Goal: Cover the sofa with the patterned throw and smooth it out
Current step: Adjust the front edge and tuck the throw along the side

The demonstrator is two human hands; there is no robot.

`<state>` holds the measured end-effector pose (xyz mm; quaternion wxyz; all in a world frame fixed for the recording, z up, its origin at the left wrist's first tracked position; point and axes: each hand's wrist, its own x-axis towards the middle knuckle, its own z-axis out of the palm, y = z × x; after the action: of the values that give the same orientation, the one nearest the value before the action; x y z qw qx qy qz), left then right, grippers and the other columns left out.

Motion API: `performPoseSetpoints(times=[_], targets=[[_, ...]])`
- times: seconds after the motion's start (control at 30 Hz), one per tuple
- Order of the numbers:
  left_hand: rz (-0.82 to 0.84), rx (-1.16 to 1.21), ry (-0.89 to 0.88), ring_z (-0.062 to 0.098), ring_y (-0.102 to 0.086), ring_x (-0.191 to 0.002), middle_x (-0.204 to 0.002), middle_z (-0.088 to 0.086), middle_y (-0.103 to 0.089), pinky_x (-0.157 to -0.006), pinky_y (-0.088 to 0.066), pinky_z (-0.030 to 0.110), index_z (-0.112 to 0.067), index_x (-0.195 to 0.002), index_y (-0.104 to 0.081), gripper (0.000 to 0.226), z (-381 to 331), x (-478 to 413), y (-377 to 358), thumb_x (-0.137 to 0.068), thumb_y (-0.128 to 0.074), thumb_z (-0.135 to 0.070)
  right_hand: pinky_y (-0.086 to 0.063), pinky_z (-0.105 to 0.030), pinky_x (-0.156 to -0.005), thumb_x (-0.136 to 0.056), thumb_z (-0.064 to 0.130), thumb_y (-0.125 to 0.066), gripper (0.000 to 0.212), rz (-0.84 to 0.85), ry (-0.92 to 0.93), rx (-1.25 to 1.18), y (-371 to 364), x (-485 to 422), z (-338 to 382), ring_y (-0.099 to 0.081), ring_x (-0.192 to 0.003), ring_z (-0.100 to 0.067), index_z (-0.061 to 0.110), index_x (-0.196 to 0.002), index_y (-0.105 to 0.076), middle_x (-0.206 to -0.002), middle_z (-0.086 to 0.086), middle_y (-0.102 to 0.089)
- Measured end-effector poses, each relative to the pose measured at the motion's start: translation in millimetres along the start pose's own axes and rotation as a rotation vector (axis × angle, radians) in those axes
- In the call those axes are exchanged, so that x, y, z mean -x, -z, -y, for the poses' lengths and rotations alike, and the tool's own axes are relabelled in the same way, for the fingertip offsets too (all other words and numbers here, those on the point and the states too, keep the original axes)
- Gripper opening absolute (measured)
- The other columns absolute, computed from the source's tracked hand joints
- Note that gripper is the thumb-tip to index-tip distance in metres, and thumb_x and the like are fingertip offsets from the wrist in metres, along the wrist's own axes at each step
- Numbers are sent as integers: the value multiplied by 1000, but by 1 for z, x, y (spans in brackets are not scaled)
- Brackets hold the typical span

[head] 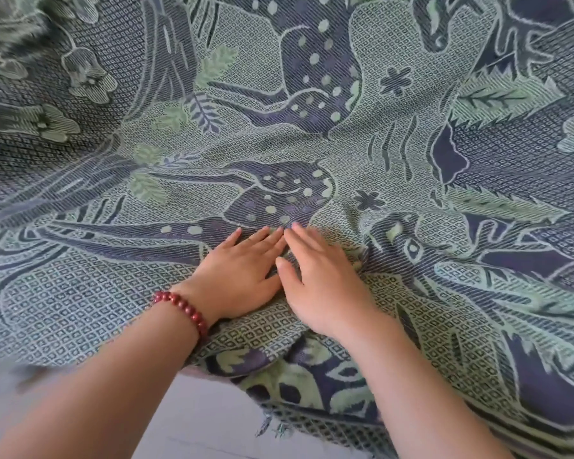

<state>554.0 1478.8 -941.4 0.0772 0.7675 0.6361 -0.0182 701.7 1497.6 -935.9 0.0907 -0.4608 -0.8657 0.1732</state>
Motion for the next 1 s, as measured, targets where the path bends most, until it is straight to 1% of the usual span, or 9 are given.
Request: performPoseSetpoints(times=[0.13, 0.23, 0.3, 0.4, 0.47, 0.57, 0.7, 0.8, 1.0], targets=[[27, -63, -12, 8, 8, -144, -158, -8, 8, -116, 8, 38, -23, -151, 1, 61, -3, 2, -1, -96, -12, -46, 6, -39, -118, -101, 43, -10, 55, 54, 11, 105, -11, 11, 3, 5, -145, -10, 24, -152, -4, -159, 8, -1], [13, -58, -56, 10, 6, -144, -158, -7, 2, -118, 5, 41, -20, -151, -1, 63, -4, 22, 5, -96, -13, -48, -13, -29, -115, -101, 41, -27, 51, -61, 25, -16, 6, 26, 13, -18, -142, -8, 22, -148, -26, -154, 10, -23], [-41, -8, -118, 12, -3, -145, -158, -7, -10, -118, 0, 40, -21, -151, -10, 61, -1, 45, 6, -97, -15, -48, -41, -28, -100, -97, 33, -41, 30, -228, 117, -73, 11, 37, 27, -46, -118, -8, 23, -123, -52, -127, 11, -51], [-158, 169, -230, 14, -33, -135, -143, -4, -42, -115, -21, 41, -22, -136, -41, 51, 7, 77, 6, -89, -31, -35, -43, -24, -65, -88, 28, -49, 6, -335, 256, -32, 0, 48, 57, -51, -80, -9, 23, -84, -50, -80, 19, -43], [-223, 295, -273, 14, -53, -108, -116, -3, -57, -94, -45, 36, -21, -109, -59, 32, 15, 91, 9, -79, -46, -24, -34, -24, -49, -81, 33, -47, 11, -385, 297, 6, -9, 50, 71, -42, -56, -8, 25, -75, -42, -60, 20, -32], [-385, 279, -242, 16, -56, -77, -85, -4, -59, -59, -48, 29, -19, -79, -61, 15, 26, 116, 16, -69, -52, -26, -30, -21, -39, -75, 33, -54, 23, -437, 442, 57, -18, 58, 82, -38, -39, -11, 22, -59, -41, -44, 14, -32], [-423, 58, -198, 20, -55, -52, -59, -4, -57, -44, -28, 20, -21, -67, -54, 21, 36, 152, 9, -71, -43, -39, -37, -21, -39, -70, 34, -67, 27, -418, 671, 148, -50, 73, 88, -49, -42, -14, 22, -52, -50, -47, 7, -48], [-316, -101, -178, 24, -59, -53, -61, 0, -63, -46, -34, 23, -18, -71, -60, 29, 42, 161, -8, -78, -46, -42, -39, -23, -39, -73, 37, -67, 15, -382, 672, 217, -63, 70, 86, -54, -51, -14, 25, -71, -58, -59, 7, -53], [-425, 16, -166, 19, -60, -72, -81, -5, -56, -49, -48, 28, -23, -82, -57, 22, 57, 151, -6, -72, -69, -40, -51, -32, -45, -66, 32, -83, 33, -347, 489, 181, -45, 53, 79, -51, -79, -14, 16, -87, -64, -83, 3, -55]])
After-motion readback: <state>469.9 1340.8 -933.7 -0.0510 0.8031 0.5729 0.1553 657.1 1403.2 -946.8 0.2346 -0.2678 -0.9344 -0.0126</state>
